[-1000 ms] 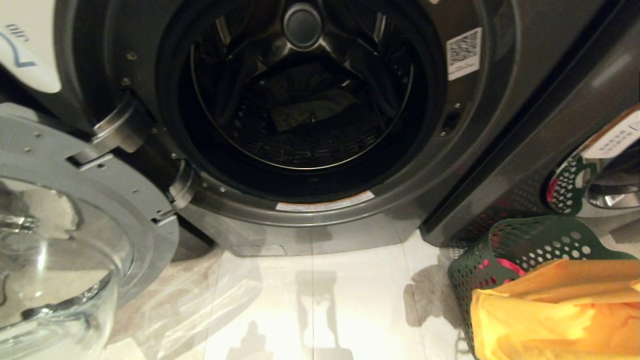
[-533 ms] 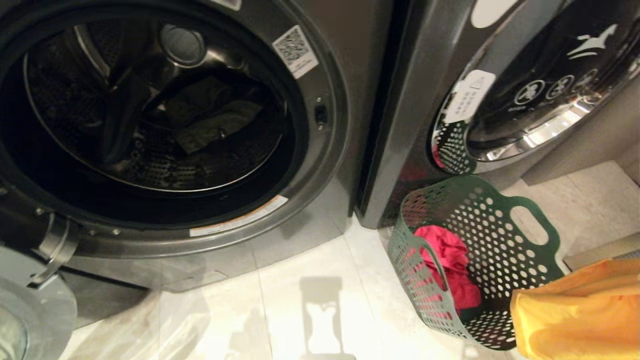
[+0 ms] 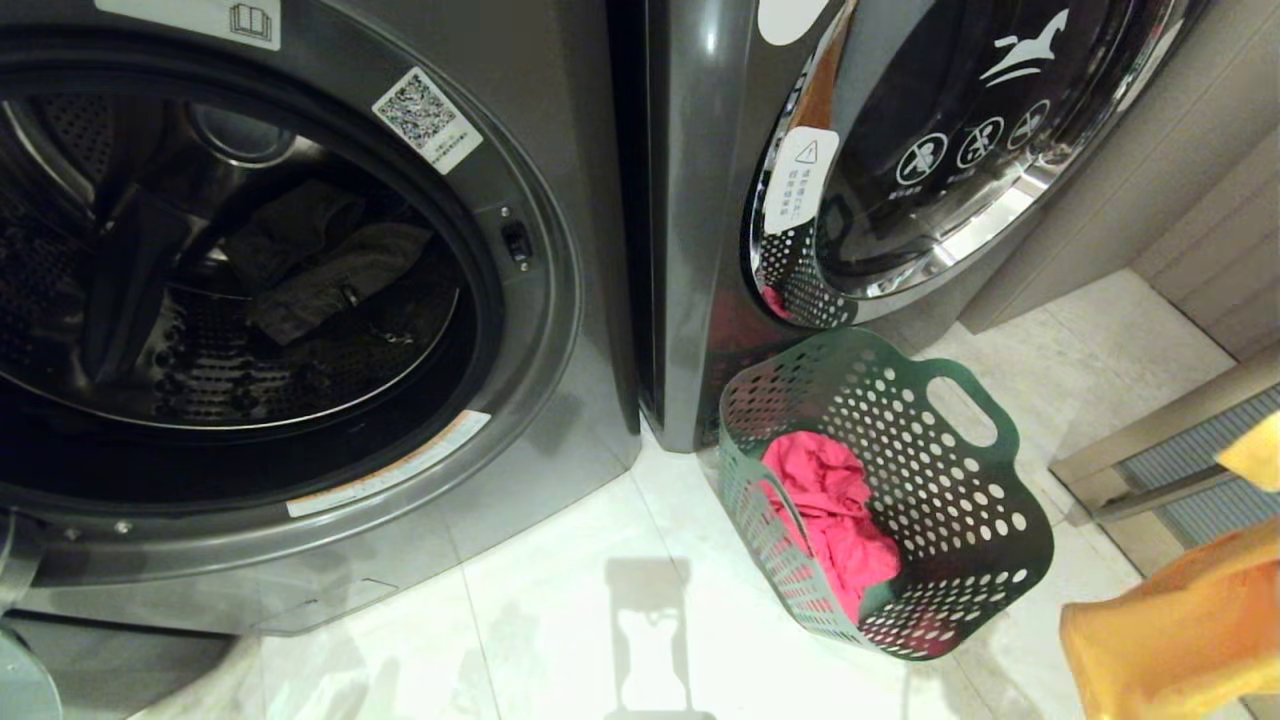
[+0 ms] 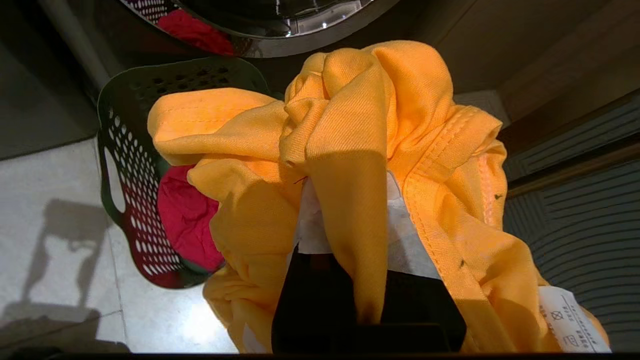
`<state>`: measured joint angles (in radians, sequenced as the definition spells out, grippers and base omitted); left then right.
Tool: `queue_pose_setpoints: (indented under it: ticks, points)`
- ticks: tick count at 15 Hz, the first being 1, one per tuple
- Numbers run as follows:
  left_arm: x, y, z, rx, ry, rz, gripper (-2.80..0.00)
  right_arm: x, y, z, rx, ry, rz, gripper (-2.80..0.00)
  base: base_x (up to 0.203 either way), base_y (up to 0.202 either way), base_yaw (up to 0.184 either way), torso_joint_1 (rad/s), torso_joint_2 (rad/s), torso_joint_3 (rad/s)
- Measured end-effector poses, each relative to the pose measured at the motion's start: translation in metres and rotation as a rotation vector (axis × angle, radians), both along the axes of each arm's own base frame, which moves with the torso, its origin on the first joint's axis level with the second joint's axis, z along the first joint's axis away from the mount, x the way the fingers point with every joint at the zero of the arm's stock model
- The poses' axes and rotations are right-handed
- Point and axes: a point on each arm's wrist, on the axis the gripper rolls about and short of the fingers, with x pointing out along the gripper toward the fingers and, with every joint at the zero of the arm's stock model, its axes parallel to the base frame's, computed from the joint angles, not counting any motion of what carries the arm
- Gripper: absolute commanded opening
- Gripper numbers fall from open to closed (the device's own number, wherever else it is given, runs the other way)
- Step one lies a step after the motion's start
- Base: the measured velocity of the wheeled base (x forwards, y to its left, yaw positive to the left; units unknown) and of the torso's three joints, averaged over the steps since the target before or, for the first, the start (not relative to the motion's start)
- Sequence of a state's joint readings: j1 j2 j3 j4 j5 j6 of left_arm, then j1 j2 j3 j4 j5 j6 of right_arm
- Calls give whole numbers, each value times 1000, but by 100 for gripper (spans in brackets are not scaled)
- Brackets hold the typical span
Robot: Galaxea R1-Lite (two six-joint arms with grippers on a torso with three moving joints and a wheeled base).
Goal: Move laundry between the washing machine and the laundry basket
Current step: Pick a cloth and place it into the basket
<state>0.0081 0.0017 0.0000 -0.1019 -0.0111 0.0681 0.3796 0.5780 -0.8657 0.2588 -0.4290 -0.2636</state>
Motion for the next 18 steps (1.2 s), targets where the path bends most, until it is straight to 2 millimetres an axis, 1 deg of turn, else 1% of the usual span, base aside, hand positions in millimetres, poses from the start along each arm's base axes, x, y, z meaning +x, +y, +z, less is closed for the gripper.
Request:
queue_pose_setpoints:
  ticks: [2,4,6,8,9,13,15,16,17,18]
  points:
    - [0,0,0,4,0,4,-280,30,12,7,81,24,-11,-280,0,0,0,0,0,0]
    - [0,0,0,4,0,6,-280,64,25,10,152,49,-17,-280,0,0,0,0,0,0]
    - [0,0,0,4,0,6,-280,98,38,8,205,72,-22,-280,0,0,0,0,0,0]
    - [0,0,0,4,0,7,-280,129,51,2,234,100,-28,-280,0,0,0,0,0,0]
    - [0,0,0,4,0,7,-280,146,57,-2,244,112,-32,0,0,0,0,0,0,0]
    - [0,0,0,3,0,6,-280,204,73,-17,265,104,-62,0,0,0,0,0,0,0]
    - [0,0,0,-2,0,5,-280,221,77,-24,266,107,-70,0,0,0,0,0,0,0]
    - [0,0,0,-2,-1,3,-280,226,78,-28,262,119,-74,0,0,0,0,0,0,0]
    - [0,0,0,-2,-1,1,-280,230,79,-30,260,127,-77,-37,0,0,0,0,0,0]
    - [0,0,0,-2,-1,1,-280,232,79,-30,260,128,-79,-280,0,0,0,0,0,0]
